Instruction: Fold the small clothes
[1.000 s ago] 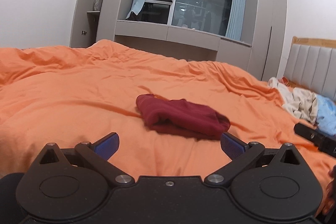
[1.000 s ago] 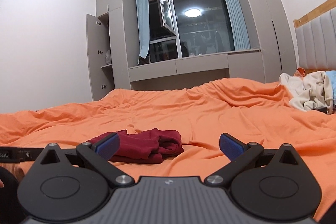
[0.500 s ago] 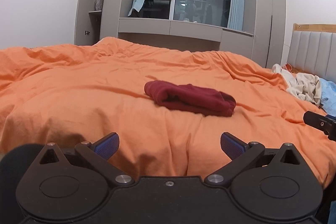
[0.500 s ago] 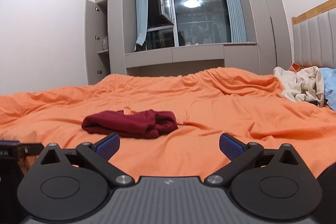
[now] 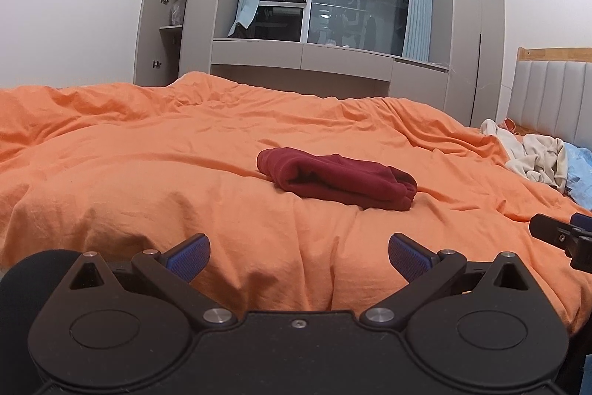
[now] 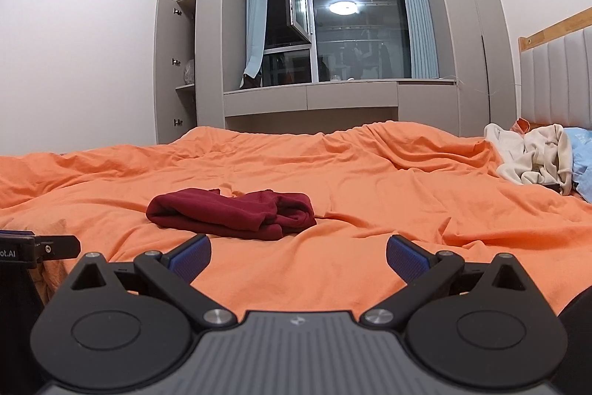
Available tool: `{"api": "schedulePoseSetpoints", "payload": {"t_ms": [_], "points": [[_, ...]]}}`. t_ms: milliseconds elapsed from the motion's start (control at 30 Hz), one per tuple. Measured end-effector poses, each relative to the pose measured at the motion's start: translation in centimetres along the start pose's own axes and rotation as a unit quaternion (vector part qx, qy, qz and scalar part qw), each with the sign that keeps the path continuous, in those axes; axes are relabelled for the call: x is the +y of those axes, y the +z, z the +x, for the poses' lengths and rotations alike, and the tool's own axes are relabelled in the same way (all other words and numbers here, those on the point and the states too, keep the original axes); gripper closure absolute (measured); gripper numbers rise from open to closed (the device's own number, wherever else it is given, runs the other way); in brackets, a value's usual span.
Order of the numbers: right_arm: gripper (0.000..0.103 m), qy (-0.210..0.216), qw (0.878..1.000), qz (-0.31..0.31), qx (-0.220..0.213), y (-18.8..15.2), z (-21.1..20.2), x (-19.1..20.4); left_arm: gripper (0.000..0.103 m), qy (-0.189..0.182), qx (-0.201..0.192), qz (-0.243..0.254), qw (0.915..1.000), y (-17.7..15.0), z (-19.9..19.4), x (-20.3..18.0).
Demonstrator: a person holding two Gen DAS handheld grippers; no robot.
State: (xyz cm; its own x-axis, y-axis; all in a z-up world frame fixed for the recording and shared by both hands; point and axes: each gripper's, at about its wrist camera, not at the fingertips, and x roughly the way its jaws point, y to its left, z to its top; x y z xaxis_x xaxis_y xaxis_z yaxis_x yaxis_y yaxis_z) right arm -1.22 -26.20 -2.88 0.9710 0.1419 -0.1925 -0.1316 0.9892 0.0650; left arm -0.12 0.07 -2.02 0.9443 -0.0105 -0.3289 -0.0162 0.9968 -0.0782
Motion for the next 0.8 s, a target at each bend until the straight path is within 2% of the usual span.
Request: {"api": "schedulePoseSetpoints", "payload": {"t_ms": [800], "points": [[0.000,0.000,1.000,-0.001,0.000,-0.03,0.01,0.04,0.001,0.002,0.002,0.009,1.0000,-0.06,0.08,-0.42]]}}
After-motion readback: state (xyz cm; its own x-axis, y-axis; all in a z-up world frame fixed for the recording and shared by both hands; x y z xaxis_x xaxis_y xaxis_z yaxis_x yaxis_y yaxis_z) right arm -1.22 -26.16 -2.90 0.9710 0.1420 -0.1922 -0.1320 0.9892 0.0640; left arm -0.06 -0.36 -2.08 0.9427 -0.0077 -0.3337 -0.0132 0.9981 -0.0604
